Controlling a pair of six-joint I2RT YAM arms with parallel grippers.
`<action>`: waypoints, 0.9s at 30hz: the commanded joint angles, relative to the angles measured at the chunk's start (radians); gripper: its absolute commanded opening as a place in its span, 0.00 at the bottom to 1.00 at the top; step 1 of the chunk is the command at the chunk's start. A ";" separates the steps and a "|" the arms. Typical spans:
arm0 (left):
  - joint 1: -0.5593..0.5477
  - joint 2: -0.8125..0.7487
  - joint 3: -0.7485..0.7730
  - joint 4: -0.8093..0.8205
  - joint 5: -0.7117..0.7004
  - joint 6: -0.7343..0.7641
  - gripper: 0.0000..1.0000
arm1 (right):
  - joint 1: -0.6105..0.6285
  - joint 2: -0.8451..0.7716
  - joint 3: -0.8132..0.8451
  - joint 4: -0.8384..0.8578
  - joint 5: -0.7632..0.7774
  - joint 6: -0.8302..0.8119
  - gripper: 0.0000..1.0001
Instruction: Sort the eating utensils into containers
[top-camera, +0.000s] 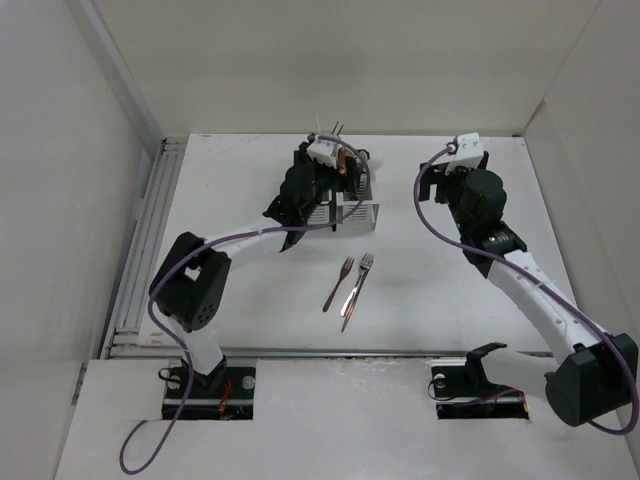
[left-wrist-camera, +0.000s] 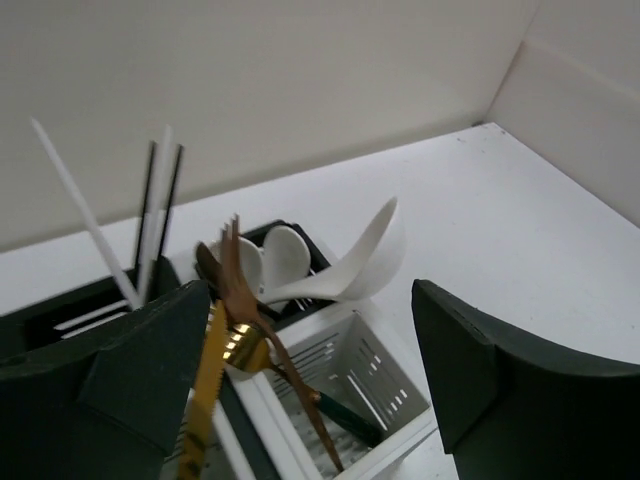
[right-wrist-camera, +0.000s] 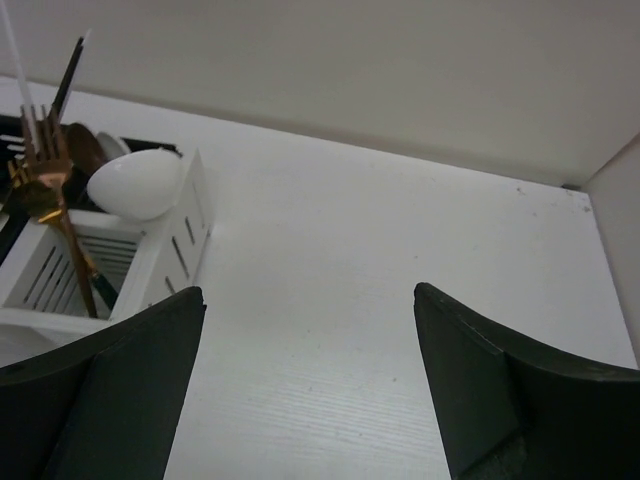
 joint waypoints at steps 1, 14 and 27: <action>0.030 -0.152 0.036 -0.075 -0.059 0.070 0.80 | 0.096 0.000 0.045 -0.045 0.082 -0.010 0.90; 0.139 -0.644 -0.096 -0.667 -0.264 0.070 0.84 | 0.526 0.466 0.336 -0.648 0.349 0.507 0.86; 0.237 -1.010 -0.400 -0.733 -0.223 -0.048 0.84 | 0.644 0.671 0.402 -0.748 0.108 0.717 0.79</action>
